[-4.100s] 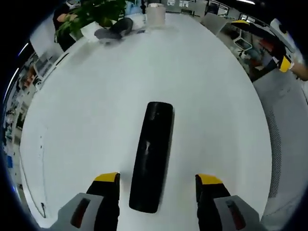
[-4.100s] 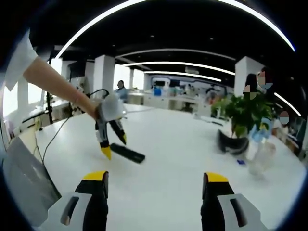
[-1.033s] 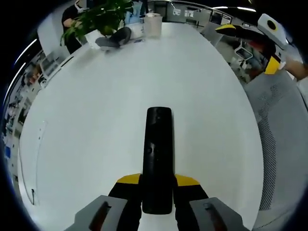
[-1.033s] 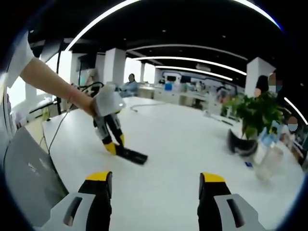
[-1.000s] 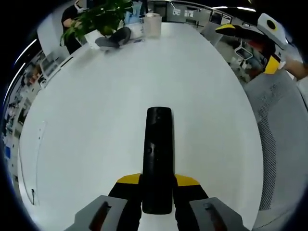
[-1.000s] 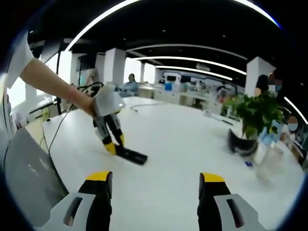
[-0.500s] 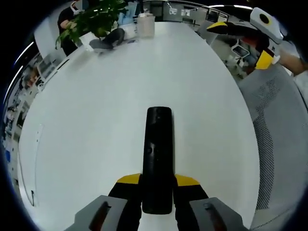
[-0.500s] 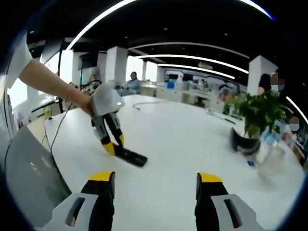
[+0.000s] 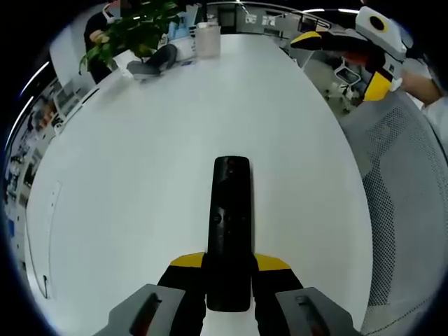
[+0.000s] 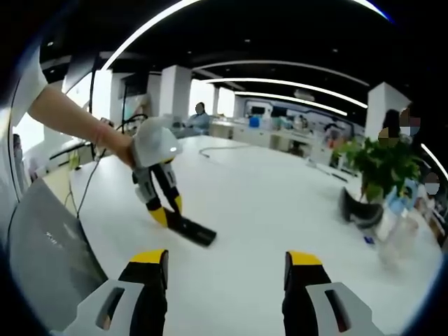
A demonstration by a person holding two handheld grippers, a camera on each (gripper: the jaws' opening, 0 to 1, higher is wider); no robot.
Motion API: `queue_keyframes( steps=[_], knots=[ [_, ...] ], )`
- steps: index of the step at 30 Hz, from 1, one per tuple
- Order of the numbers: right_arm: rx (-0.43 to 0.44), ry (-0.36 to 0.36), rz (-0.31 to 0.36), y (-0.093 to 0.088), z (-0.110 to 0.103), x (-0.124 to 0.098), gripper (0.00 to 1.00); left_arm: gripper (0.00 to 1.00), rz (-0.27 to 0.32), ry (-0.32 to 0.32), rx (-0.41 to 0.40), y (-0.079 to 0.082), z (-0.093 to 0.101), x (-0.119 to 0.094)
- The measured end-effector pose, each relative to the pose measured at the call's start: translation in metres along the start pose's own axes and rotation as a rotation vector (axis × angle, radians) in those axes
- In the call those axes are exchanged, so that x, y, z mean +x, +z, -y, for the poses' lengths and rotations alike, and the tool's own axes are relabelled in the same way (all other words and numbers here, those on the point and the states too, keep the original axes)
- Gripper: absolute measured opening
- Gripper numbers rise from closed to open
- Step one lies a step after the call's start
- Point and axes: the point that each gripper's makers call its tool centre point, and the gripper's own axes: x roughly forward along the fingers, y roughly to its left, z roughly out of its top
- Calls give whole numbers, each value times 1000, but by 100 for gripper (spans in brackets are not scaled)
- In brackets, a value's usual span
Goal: Press the specified remote control buttons in sequence, fully releasing each button before pressing the next.
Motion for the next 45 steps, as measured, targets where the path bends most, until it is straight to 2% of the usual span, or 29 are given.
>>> queue_keyframes(
  steps=[20, 37, 40, 45],
  knots=[
    [-18, 14, -16, -3, -2, 2, 64, 24, -36, -6, 37, -1, 16, 1],
    [-31, 41, -38, -6, -8, 3, 62, 24, -38, -24, 80, -2, 34, 0],
    [-25, 59, -43, -7, -11, 4, 58, 24, -37, -26, 81, -2, 37, 0],
    [-24, 55, -49, -8, -10, 3, 56, 24, -39, -25, 81, -2, 42, 0]
  ],
)
